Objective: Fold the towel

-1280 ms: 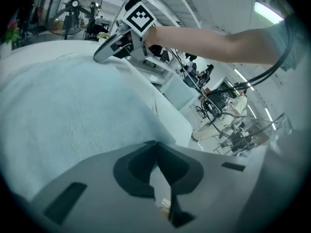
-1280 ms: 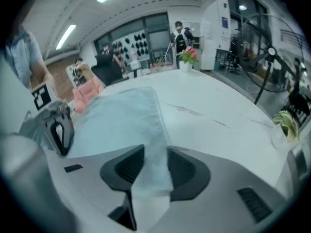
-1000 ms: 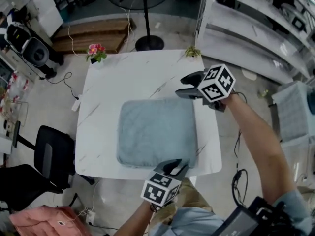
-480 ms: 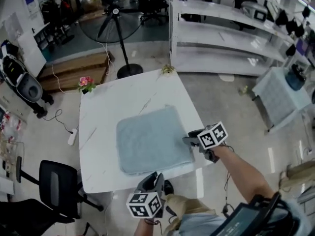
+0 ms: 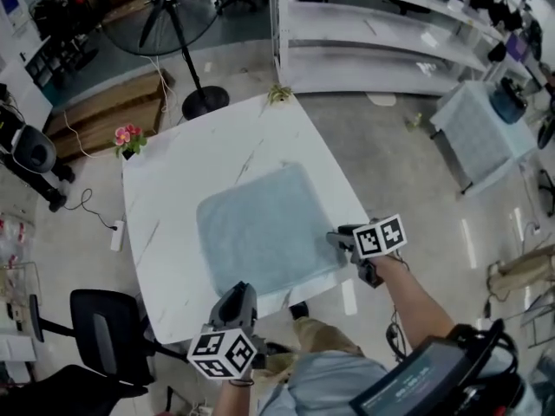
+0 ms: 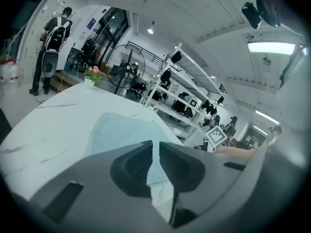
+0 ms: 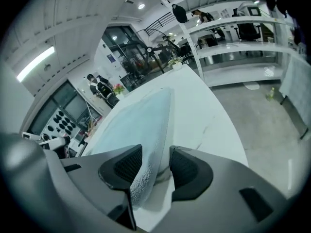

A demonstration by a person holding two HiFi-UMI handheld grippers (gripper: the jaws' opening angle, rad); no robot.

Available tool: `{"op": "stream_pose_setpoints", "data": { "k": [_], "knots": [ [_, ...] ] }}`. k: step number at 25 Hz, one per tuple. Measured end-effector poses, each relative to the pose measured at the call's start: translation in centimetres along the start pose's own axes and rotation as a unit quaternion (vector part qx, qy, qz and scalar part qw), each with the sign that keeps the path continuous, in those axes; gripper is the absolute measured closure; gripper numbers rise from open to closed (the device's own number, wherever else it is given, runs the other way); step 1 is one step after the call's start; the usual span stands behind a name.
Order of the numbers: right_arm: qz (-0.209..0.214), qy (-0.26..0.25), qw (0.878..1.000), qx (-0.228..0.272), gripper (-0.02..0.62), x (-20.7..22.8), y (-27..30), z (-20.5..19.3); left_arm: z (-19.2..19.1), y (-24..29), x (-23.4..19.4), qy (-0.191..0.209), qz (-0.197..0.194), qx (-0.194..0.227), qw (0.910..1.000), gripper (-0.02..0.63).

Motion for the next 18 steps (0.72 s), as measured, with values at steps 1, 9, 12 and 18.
{"op": "stream_pose_setpoints", "data": {
  "k": [1,9,12,18],
  "knots": [
    [-0.013,0.004,1.0,-0.002,0.406,-0.2,0.1,-0.4,0.5,-0.2,-0.4,0.0,-0.004,-0.001,1.0,0.558],
    [-0.053,0.021,0.998,0.008,0.473,-0.7,1.7,-1.5,1.6,-4.4,-4.8,0.023,-0.029,-0.029,0.9989,0.563],
    [-0.048,0.043,0.998,0.006,0.548,-0.8,2.3,-1.2,1.1,-6.1,-6.9,0.014,-0.02,-0.032,0.9992,0.565],
    [-0.076,-0.036,0.995,0.049,0.555,-5.7,-0.6,2.4,2.2,-8.5,-9.2,-0.001,-0.02,-0.012,0.9997,0.571]
  ]
}}
Point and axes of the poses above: the fingertips, and each gripper's own axes: y forward along the fingers, x to its right, z out of its top, the point moved 10 cm from there along -y, backward along the fingers, and after that the axes turned 11 degrees about x, right-handed, at the moved point
